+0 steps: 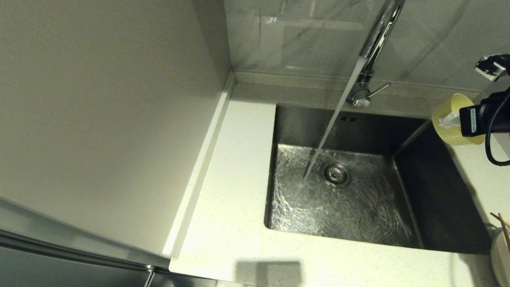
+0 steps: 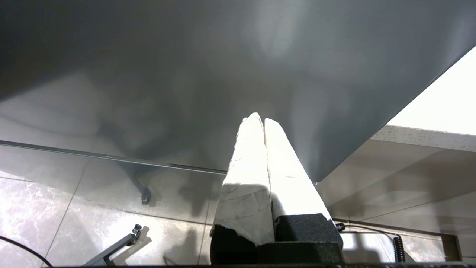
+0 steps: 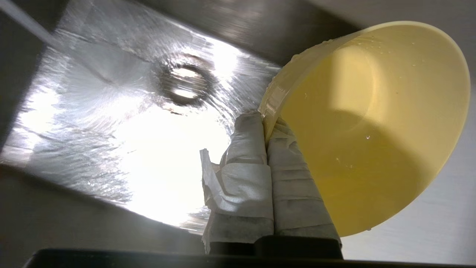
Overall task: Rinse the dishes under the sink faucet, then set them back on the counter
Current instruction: Place the bowl on the table
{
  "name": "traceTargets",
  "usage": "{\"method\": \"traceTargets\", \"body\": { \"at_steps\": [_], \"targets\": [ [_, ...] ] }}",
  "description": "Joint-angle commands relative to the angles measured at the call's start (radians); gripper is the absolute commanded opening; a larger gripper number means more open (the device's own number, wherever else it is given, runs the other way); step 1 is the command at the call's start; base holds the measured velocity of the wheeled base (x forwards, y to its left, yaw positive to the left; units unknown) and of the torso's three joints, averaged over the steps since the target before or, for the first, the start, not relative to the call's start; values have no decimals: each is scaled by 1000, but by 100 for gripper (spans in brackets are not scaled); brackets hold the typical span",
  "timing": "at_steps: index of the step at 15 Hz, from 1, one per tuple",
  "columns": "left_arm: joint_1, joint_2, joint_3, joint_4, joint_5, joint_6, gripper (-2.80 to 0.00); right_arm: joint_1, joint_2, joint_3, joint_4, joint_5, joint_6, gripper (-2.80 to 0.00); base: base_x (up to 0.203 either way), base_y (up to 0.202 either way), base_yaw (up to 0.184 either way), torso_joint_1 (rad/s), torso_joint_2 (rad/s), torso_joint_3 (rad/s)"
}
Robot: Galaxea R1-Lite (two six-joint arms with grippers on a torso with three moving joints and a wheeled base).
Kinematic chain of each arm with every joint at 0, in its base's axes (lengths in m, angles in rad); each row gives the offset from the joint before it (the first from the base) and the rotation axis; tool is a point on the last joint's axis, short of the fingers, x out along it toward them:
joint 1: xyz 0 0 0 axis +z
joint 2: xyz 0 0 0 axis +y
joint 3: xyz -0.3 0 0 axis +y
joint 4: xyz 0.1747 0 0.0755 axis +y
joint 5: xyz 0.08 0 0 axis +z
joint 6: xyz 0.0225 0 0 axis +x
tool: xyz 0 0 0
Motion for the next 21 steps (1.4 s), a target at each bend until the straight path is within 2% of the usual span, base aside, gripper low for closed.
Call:
{"method": "traceTargets", "body": {
  "at_steps": [1, 3, 4, 6, 11, 21],
  "targets": [
    [0, -2, 0, 0, 0, -1, -280, 0, -2, 0, 1, -98, -103, -280, 0, 0, 0, 0, 0, 0],
    [0, -2, 0, 0, 0, -1, -280, 0, 0, 7, 6, -235, -171, -280, 0, 0, 0, 0, 0, 0],
    [0, -2, 0, 0, 0, -1, -280, 0, 5, 18, 9, -277, -187, -280, 0, 0, 0, 0, 0, 0],
    [0, -2, 0, 0, 0, -1, -280, -13, 32, 23, 10, -291, -190, -280, 0, 0, 0, 0, 0, 0],
    [0, -2, 0, 0, 0, -1, -280, -45, 146, 15, 2, -411, -201, -280, 0, 0, 0, 0, 0, 0],
    [0, -2, 0, 0, 0, -1, -280, -128, 313, -148, -1, -470, -198, -280, 0, 0, 0, 0, 0, 0]
  ]
}}
